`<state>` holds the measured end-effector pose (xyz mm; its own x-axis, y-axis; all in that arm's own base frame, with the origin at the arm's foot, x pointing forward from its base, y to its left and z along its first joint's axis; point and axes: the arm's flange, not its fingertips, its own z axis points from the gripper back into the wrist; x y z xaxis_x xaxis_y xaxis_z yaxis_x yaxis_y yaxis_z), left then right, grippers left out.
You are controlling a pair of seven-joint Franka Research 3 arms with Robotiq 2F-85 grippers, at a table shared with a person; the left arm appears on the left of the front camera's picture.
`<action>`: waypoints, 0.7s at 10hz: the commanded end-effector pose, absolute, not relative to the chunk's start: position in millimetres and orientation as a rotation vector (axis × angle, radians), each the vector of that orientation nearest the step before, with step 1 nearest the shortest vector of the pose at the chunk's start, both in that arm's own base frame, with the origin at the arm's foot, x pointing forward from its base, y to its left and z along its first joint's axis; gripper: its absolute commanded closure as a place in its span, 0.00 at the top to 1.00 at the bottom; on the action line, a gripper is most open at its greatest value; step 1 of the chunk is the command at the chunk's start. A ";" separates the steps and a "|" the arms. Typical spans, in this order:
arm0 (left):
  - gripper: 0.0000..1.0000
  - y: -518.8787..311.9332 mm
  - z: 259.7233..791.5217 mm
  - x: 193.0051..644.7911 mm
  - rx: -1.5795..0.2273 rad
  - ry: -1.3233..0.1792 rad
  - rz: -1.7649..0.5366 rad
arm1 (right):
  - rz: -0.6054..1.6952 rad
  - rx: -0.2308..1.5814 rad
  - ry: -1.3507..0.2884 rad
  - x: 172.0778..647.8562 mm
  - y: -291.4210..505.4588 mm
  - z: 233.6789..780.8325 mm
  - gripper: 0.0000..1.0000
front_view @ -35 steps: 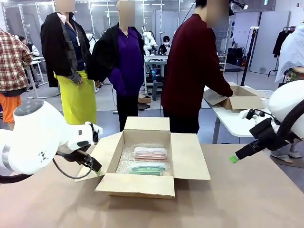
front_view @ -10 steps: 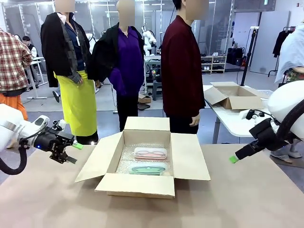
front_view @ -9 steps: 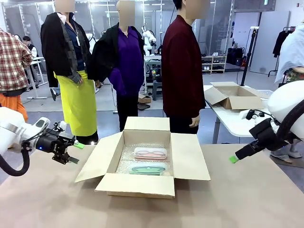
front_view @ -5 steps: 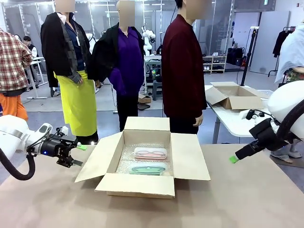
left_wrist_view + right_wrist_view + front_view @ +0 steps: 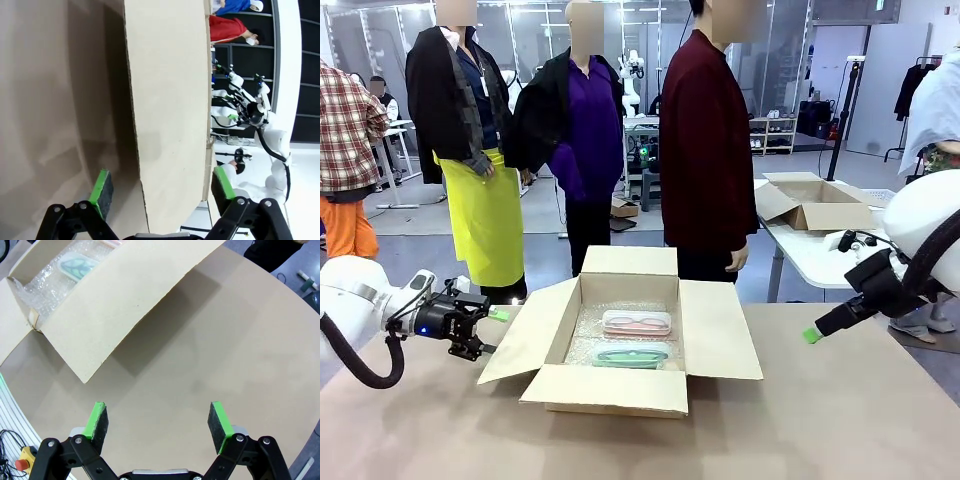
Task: Pack the glasses set securely to prepare it for shipping.
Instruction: Position the Package Box on the left side of the table.
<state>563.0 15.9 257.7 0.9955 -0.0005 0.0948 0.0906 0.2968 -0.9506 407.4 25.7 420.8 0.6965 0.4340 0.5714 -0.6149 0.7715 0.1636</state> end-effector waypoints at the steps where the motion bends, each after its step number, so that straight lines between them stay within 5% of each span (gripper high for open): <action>1: 1.00 17.0 257.3 568.0 -1.386 -0.037 -0.055 | 0.575 0.366 -0.550 408.7 28.8 419.7 1.00; 3: 1.00 15.3 258.8 565.7 -1.409 -0.027 -0.048 | 0.575 0.366 -0.550 408.7 28.8 419.7 1.00; 7: 0.00 15.0 262.1 564.6 -1.417 -0.041 -0.048 | 0.575 0.366 -0.550 408.7 28.8 419.7 1.00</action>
<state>560.2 12.2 257.2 0.9976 -0.0219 0.0657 0.0686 0.1879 -0.9798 407.4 25.7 420.8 0.6966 0.4339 0.5714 -0.6148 0.7715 0.1636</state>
